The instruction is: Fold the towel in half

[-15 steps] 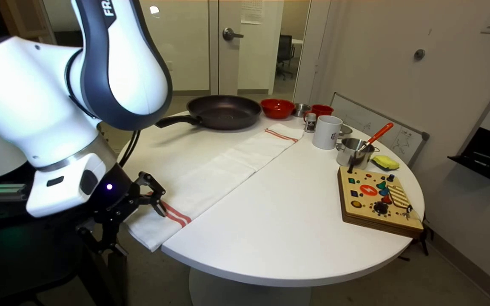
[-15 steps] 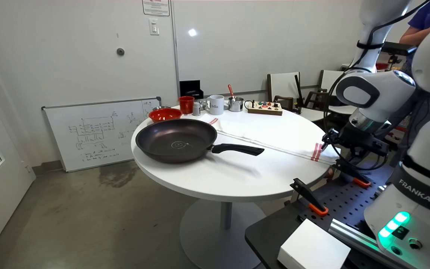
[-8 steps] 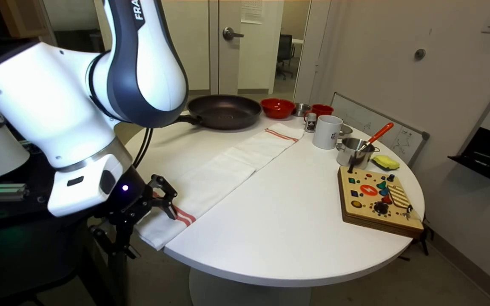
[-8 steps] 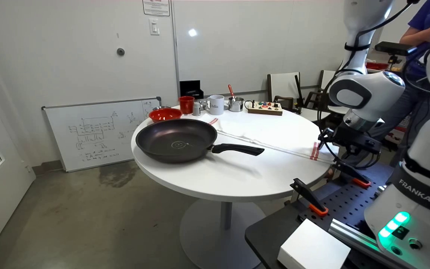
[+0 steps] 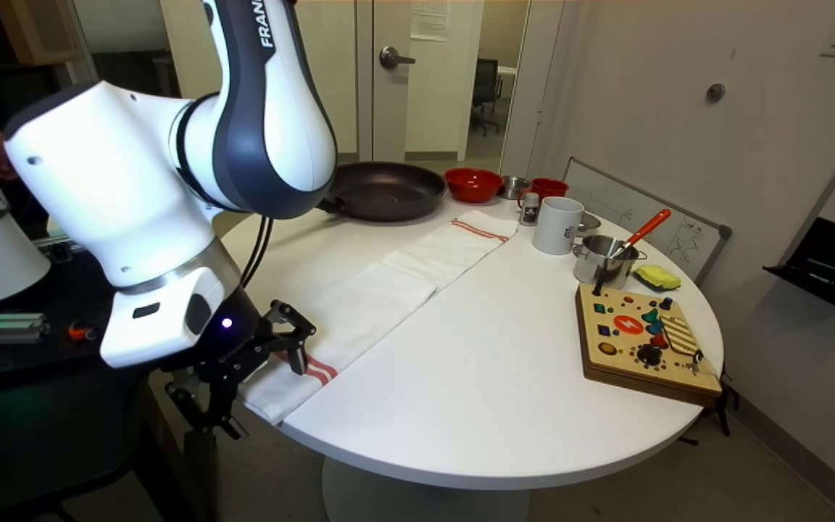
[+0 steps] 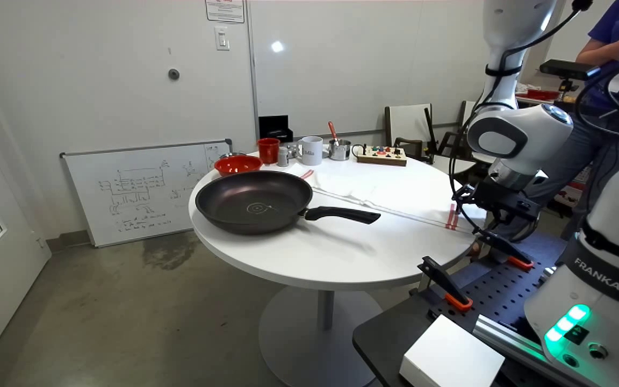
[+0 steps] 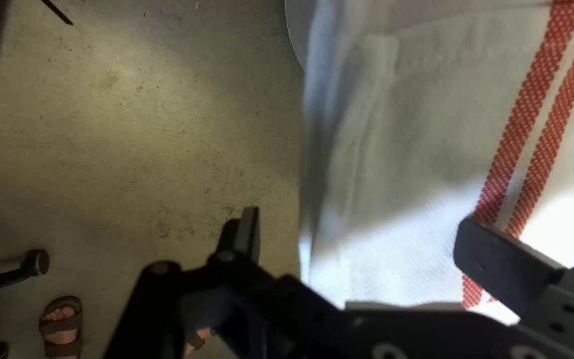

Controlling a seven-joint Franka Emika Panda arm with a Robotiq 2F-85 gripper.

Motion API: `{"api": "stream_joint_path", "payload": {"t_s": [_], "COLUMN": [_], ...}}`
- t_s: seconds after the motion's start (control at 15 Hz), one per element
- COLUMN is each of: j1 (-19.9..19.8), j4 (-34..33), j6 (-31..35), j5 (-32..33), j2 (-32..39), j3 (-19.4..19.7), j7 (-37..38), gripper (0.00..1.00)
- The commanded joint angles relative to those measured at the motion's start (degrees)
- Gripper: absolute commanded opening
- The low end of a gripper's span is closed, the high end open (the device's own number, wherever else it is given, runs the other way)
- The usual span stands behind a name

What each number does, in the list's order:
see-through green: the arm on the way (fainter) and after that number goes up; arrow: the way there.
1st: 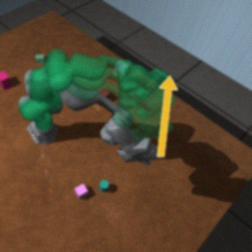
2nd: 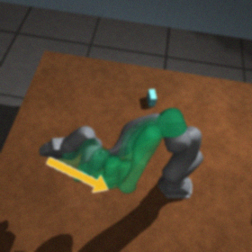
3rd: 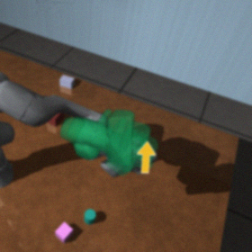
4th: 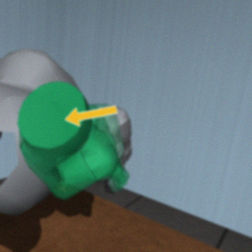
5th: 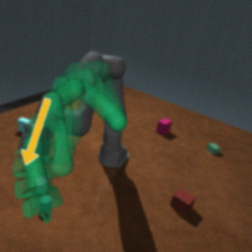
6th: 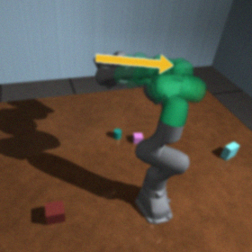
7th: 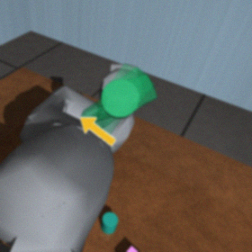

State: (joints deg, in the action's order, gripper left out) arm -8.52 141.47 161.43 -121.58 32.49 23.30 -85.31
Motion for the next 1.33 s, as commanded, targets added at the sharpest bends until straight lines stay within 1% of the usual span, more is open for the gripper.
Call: {"api": "stream_joint_path", "payload": {"t_s": [0.0, 0.07, 0.2, 0.33, 0.4, 0.6, 0.73, 0.87, 1.0, 1.07, 1.13, 1.2, 1.27], "j1": [2.1, 2.3, 3.0, 3.9, 4.4, 5.7, 5.4, 4.9, 3.4, 3.2, 3.1, 3.1, 3.2], "j4": [-1.5, -1.6, -2.1, -2.6, -2.9, -3.5, -2.7, -1.6, -1.0, -0.8, -0.4, -0.2, 0.2], "j6": [0.0, 0.0, 0.4, 1.0, 1.2, 2.5, 4.8, 7.0, 8.7, 9.0, 9.2, 9.3, 9.1], "j5": [1.0, 1.1, 0.7, 0.1, -0.5, -0.5, 4.1, 10.1, 16.6, 19.3, 22.2, 24.5, 27.3], "j2": [2.4, 2.5, 3.0, 3.4, 3.7, 4.2, 3.3, 2.4, 2.1, 2.4, 2.6, 2.9, 3.0], "j3": [1.3, 1.4, 1.8, 2.7, 3.4, 4.8, 4.2, 3.2, 1.3, 1.0, 0.7, 0.7, 0.6], "j7": [3.8, 4.2, 4.4, 3.6, 2.9, 2.8, 5.8, 8.9, 13.6, 16.2, 18.8, 21.2, 24.2], "gripper": [0.68, 0.58, 0.90, 0.99, 1.00, 1.00, 1.00, 1.00, 1.00, 0.99, 0.88, 0.74, 0.72]}}
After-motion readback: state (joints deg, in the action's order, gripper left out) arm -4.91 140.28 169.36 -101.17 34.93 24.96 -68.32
